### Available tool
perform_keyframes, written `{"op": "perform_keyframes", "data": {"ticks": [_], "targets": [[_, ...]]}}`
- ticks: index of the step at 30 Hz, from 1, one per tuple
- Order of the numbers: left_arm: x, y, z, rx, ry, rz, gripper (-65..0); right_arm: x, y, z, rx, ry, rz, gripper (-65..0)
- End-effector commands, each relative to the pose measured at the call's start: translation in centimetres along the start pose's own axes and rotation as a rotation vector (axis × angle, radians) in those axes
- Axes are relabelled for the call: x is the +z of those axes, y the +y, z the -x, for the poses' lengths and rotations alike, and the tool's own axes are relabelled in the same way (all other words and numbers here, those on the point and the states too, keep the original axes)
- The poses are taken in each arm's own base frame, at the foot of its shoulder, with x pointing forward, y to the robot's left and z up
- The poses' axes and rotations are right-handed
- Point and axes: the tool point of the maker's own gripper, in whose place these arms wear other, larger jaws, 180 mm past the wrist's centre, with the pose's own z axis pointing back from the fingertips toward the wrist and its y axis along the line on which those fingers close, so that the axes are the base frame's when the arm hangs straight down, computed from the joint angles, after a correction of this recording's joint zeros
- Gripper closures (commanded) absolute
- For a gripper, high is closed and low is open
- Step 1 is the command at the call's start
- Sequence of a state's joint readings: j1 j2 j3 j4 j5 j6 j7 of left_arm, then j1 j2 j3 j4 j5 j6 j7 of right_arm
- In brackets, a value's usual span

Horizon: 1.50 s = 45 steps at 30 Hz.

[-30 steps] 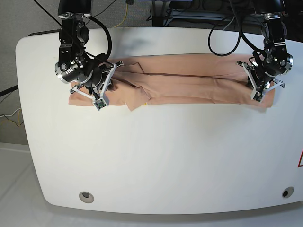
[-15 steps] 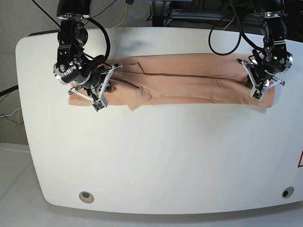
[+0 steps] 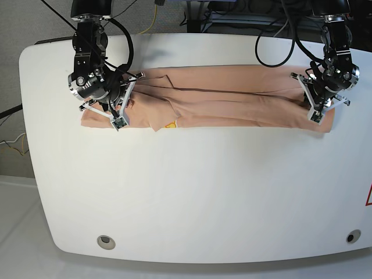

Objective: Fold the T-shirt properly
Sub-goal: 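Open the left gripper and lift it off the strip end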

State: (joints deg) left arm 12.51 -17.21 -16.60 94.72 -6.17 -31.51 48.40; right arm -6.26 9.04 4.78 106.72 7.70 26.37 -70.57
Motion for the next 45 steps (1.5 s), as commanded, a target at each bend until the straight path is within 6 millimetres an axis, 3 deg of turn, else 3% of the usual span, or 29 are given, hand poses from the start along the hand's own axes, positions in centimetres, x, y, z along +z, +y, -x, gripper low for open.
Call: {"op": "perform_keyframes", "data": {"ticks": [1, 9, 12, 16, 23, 26, 41, 45], "targets": [[0.5, 1.0, -1.0, -0.007, -0.032, -0.024, -2.2, 0.5, -0.4, -1.0, 0.008, -0.038, 0.014, 0.0], [0.5, 1.0, -1.0, -0.007, -0.032, -0.024, -2.2, 0.5, -0.4, -1.2, 0.007, -0.043, 0.010, -0.3], [0.5, 1.0, -1.0, -0.007, -0.032, -0.024, -2.2, 0.5, -0.4, -1.2, 0.007, -0.043, 0.010, -3.4], [0.5, 1.0, -1.0, -0.007, -0.032, -0.024, -2.2, 0.6, -0.3, -1.3, 0.008, -0.048, 0.010, -17.9], [0.5, 1.0, -1.0, -0.007, -0.032, -0.024, -2.2, 0.6, -0.3, -1.4, 0.007, -0.050, 0.009, -54.4], [0.5, 1.0, -1.0, -0.007, -0.032, -0.024, -2.2, 0.8, 0.1, -1.9, 0.008, -0.068, 0.003, -65.0], [0.7, 1.1, -1.5, -0.010, -0.043, -0.030, -2.2, 2.2, 0.2, -5.6, 0.016, -0.151, 0.016, -65.0], [1.2, 1.6, -3.0, -0.020, -0.079, -0.049, -2.2, 2.1, 0.7, -5.8, 0.006, -0.158, 0.002, -65.0]]}}
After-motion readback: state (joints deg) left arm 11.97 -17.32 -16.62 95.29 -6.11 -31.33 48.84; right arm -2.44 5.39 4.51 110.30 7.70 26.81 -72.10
